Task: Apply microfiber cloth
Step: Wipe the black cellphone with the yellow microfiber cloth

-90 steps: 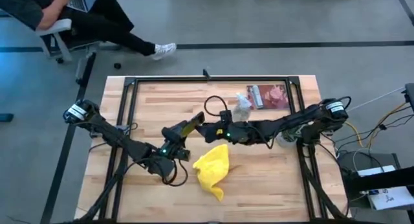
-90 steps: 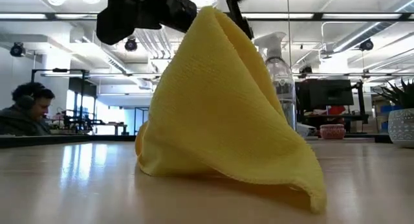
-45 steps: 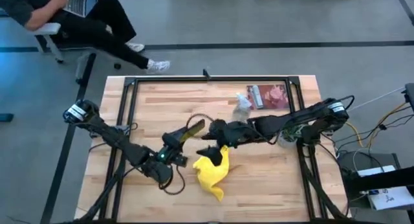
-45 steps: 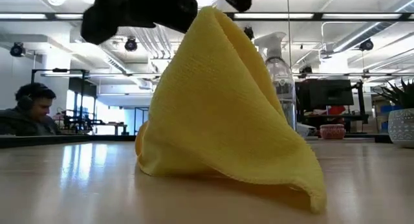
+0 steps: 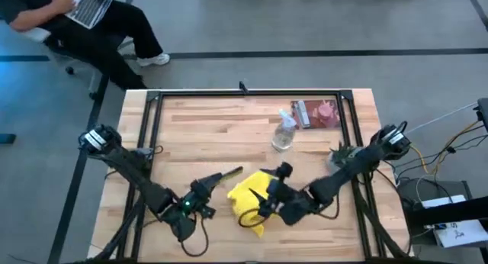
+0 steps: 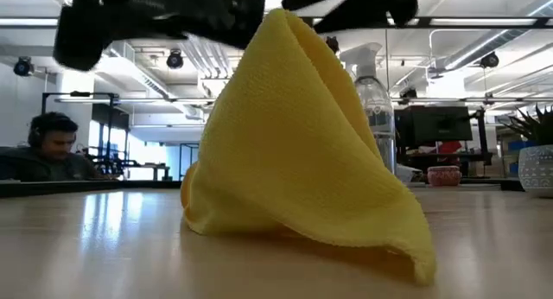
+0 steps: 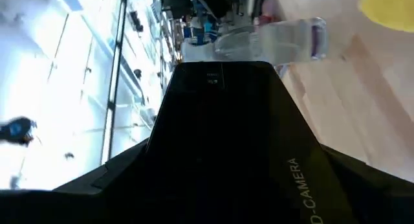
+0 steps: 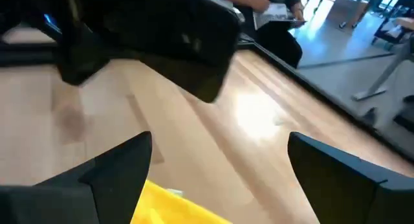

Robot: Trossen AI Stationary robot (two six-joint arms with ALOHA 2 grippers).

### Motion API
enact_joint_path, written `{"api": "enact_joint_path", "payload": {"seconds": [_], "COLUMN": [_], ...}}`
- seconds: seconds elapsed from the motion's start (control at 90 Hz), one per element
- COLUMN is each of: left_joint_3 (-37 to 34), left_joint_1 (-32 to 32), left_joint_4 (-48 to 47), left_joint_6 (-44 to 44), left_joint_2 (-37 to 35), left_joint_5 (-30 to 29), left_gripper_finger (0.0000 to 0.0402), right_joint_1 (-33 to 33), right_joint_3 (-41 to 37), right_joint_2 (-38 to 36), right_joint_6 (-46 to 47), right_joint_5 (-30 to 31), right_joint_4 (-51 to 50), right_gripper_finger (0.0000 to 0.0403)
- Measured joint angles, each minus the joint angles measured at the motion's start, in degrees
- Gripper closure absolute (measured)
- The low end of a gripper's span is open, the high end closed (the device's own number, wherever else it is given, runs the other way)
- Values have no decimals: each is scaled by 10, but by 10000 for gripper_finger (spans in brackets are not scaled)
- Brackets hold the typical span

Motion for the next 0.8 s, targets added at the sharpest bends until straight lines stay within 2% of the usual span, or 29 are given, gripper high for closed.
{"api": "enact_joint_path", "payload": {"seconds": [0.111,0.389,0.522,0.6,0.8], "left_joint_3": [0,1,1,1,1], "left_joint_1": [1,12,15,16,17], "left_joint_4": [0,2,-22,-33,-42], "left_joint_6": [13,20,23,24,32], "left_joint_2": [31,88,109,114,117], "left_joint_5": [17,22,23,22,25], "left_gripper_finger": [86,86,85,85,85], "right_joint_1": [-3,-32,-40,-42,-43], "right_joint_3": [-38,-44,-44,-38,-15], "right_joint_2": [17,31,31,31,31], "right_joint_6": [1,-17,-112,-152,-274], "right_joint_5": [5,-10,-100,-131,-138], "right_joint_4": [73,69,66,66,62], "right_gripper_finger": [64,64,64,64,64]}}
